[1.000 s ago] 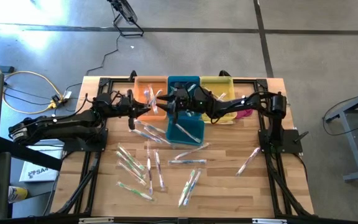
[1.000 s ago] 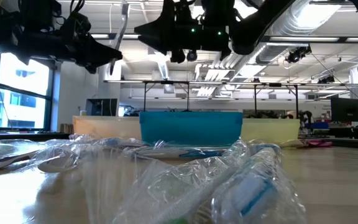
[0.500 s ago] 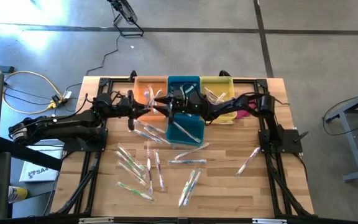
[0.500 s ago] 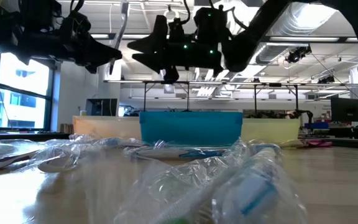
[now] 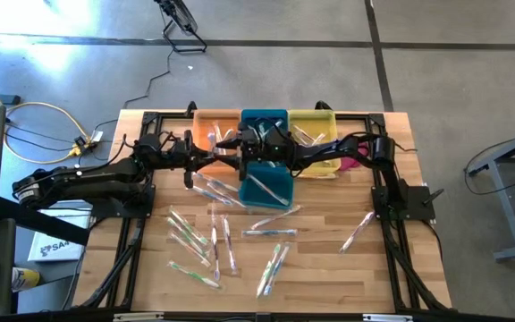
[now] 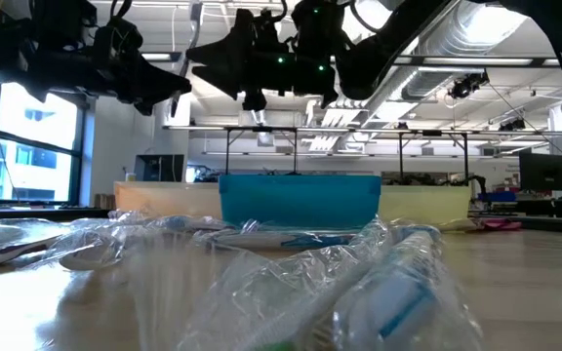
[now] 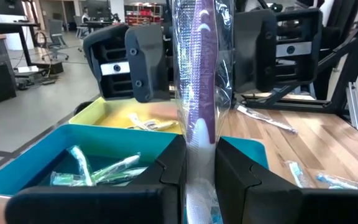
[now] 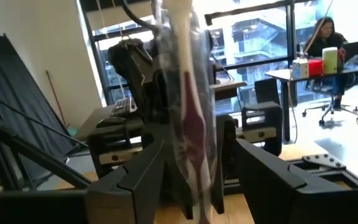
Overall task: Pick & Place Toothbrushes
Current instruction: Put the violet toothbrush into the yellow bin
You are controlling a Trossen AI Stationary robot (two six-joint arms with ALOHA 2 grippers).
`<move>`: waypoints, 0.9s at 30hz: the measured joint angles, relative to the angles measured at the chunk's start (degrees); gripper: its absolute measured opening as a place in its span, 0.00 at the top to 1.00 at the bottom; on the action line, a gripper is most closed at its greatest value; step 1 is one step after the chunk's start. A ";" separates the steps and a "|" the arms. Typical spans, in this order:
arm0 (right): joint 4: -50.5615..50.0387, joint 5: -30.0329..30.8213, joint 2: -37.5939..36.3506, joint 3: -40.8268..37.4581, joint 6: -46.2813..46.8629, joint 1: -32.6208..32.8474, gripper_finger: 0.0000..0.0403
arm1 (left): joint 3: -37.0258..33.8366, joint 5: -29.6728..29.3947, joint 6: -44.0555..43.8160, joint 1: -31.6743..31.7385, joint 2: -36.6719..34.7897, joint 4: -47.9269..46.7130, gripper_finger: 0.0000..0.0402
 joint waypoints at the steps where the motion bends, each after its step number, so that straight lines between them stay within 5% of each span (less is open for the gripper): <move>1: 0.29 -0.12 0.00 0.00 -0.51 0.00 0.52 | 0.00 0.00 0.01 0.00 0.00 0.00 0.88; 27: 0.87 1.82 0.00 0.00 -5.46 1.15 0.47 | 0.00 -2.19 0.43 -3.52 0.04 2.27 0.88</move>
